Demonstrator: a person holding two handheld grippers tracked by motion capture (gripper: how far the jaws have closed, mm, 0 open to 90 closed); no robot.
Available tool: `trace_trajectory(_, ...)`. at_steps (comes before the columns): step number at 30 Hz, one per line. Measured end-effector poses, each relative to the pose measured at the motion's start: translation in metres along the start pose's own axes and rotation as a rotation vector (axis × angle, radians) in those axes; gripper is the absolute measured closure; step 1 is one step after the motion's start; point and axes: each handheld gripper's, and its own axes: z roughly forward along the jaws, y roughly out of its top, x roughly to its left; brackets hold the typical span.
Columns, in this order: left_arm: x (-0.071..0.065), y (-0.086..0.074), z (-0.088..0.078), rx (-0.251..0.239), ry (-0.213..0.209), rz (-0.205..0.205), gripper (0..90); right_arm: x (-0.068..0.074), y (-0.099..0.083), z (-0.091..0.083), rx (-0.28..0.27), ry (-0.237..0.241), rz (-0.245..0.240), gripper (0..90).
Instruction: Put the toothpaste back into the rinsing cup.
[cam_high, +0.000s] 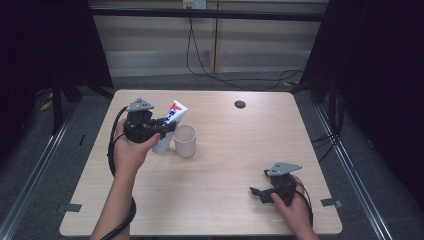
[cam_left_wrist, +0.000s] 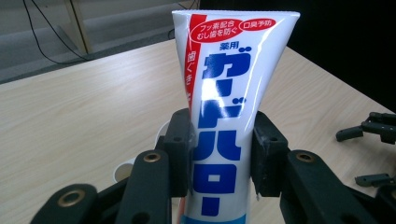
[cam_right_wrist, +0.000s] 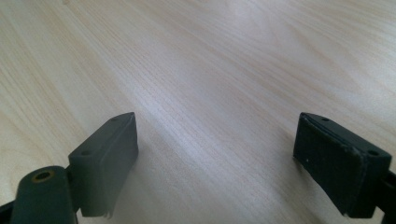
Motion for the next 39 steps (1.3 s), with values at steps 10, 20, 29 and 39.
trace_trajectory(10,-0.002,0.003,0.007,-0.057,0.011,-0.008,65.0,0.0,0.0,0.0,0.0,0.0,0.0,13.6)
trace_trajectory(20,-0.006,0.007,0.018,-0.085,0.022,-0.012,64.9,0.0,0.0,0.0,-0.001,-0.001,0.002,13.6)
trace_trajectory(29,-0.007,0.01,0.026,-0.09,0.021,-0.009,64.9,0.0,0.0,0.0,-0.001,-0.001,0.001,13.6)
trace_trajectory(39,-0.008,0.01,0.037,-0.105,0.027,-0.005,64.8,0.0,0.0,0.0,-0.002,-0.001,0.0,13.6)
